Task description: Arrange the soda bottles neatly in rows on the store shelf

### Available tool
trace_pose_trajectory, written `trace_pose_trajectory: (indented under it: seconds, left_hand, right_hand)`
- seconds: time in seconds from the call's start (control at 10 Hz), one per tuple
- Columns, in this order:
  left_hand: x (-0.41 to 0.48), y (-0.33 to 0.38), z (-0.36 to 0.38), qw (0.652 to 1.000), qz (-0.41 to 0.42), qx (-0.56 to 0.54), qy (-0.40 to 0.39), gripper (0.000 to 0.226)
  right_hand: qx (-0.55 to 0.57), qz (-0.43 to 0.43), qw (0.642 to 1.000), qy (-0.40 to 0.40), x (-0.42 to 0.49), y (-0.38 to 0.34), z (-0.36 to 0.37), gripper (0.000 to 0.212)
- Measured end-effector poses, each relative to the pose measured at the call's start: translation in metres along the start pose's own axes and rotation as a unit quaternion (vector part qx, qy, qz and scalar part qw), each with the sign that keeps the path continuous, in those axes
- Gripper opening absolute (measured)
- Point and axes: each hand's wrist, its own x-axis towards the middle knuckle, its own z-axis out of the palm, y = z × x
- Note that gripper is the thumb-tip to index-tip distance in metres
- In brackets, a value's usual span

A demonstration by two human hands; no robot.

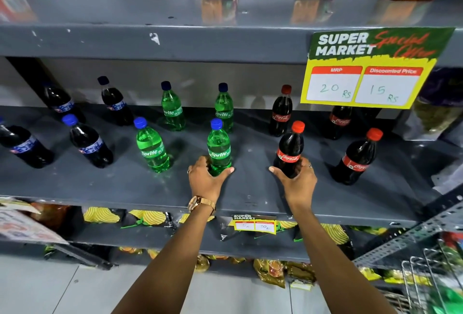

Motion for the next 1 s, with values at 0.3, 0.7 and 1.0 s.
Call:
trace_pose_trajectory:
  seconds: [0.3,0.7,1.0]
  left_hand:
    - [-0.003,-0.001,-0.002,1.0,-0.015,-0.018,-0.014,0.051]
    - [0.001,0.008,-0.003,0.999,-0.021,0.016,-0.039,0.056]
    - [-0.041,0.023,-0.062,0.993,0.03,0.073,-0.093,0.111]
  right_hand:
    - [0.03,0.016,0.999,-0.006,-0.002,-0.003,-0.003,0.06]
    - [0.047,0.042,0.997,-0.054,0.004,-0.005,-0.001,0.073]
    - [0.201,0.034,0.975,-0.093,-0.119,-0.071,-0.096,0.043]
